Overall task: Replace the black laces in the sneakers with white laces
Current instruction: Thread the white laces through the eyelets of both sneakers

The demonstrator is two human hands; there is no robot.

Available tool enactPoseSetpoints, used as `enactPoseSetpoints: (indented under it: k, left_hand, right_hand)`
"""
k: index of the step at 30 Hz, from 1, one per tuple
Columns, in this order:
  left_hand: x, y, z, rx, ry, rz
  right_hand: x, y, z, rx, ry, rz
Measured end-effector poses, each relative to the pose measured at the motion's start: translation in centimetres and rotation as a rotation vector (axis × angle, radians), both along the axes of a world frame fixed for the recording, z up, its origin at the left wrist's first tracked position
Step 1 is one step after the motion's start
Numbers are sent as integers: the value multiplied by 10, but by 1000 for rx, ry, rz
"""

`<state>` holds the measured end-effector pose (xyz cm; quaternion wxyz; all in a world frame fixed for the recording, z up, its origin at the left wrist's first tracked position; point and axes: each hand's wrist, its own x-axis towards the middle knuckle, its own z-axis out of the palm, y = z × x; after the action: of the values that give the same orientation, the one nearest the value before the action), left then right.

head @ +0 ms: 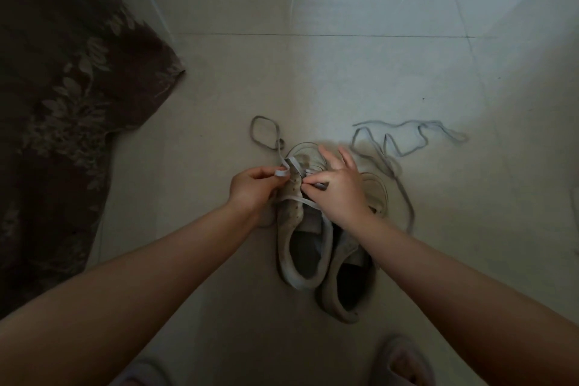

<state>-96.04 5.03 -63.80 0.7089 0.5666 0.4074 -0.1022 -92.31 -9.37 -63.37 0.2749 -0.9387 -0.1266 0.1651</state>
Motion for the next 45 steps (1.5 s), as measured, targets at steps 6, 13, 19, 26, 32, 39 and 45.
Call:
enactPoseSetpoints:
  k: [6, 13, 19, 26, 32, 39, 45]
  left_hand:
    - [-1, 0, -2, 65, -62, -4]
    - [-3, 0, -7, 186, -117, -66]
    - [4, 3, -13, -148, 55, -25]
    - [-1, -4, -12, 171, -80, -14]
    - [-6, -9, -6, 439, -146, -192]
    - [-3, -9, -7, 206, -81, -103]
    - [-4, -11, -7, 353, -140, -270]
  right_hand:
    - [0, 0, -2, 56, 10, -11]
    - [0, 0, -4, 64, 38, -23]
    - [-3, 1, -10, 90, 73, -25]
    - [-2, 2, -11, 94, 67, -39]
    - [-3, 3, -10, 84, 85, -27]
    - [-1, 8, -9, 73, 84, -64]
    - [-1, 7, -9, 144, 47, -100]
